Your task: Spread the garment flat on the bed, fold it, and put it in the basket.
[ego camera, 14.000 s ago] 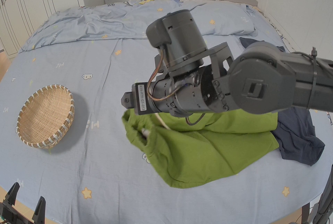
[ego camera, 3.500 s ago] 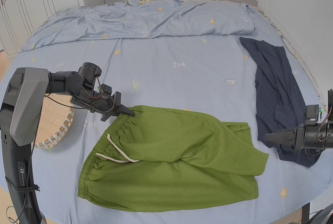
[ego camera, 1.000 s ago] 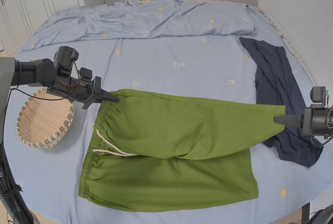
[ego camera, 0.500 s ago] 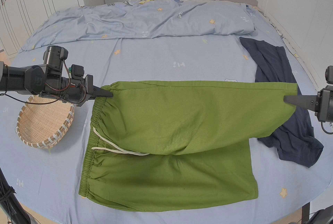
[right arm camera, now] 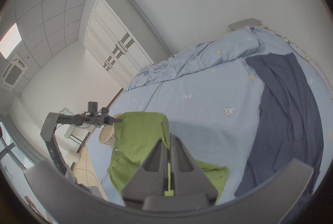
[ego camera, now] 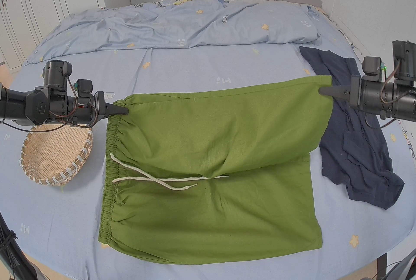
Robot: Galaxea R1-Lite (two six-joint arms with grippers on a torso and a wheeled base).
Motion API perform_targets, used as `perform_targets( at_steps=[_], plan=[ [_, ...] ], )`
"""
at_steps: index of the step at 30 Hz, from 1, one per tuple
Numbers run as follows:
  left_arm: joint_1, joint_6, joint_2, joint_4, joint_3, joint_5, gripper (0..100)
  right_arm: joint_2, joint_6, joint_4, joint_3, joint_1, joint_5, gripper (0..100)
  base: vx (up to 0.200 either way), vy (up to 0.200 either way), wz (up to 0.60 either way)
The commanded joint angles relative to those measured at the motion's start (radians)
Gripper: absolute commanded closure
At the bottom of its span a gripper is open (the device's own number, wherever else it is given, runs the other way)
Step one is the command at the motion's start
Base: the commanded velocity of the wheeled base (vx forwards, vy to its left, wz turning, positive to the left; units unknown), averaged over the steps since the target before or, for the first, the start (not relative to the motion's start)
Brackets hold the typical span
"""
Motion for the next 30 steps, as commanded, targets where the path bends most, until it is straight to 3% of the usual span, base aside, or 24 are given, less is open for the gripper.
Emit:
perform_targets(
  at_steps=[1, 16, 23, 26, 30],
  plan=[
    [0.021, -0.001, 0.018, -0.092, 0.028, 0.002, 100, 0.196, -0.013, -0.005, -0.161, -0.030, 0.000, 100, 0.000, 0.000, 0.00],
    [0.023, -0.016, 0.164, -0.394, 0.043, 0.087, 100, 0.459, -0.027, 0.003, -0.471, -0.079, -0.004, 100, 0.000, 0.000, 0.00],
    [0.035, -0.015, 0.190, -0.412, 0.012, 0.094, 100, 0.549, -0.063, 0.046, -0.600, -0.082, -0.009, 100, 0.000, 0.000, 0.00],
    [0.044, -0.015, 0.194, -0.412, 0.002, 0.100, 100, 0.587, -0.082, 0.069, -0.644, -0.082, -0.039, 100, 0.000, 0.000, 0.00],
    [0.044, -0.015, 0.199, -0.412, -0.020, 0.114, 100, 0.655, -0.125, 0.104, -0.722, -0.071, -0.147, 100, 0.000, 0.000, 0.00]
  ],
)
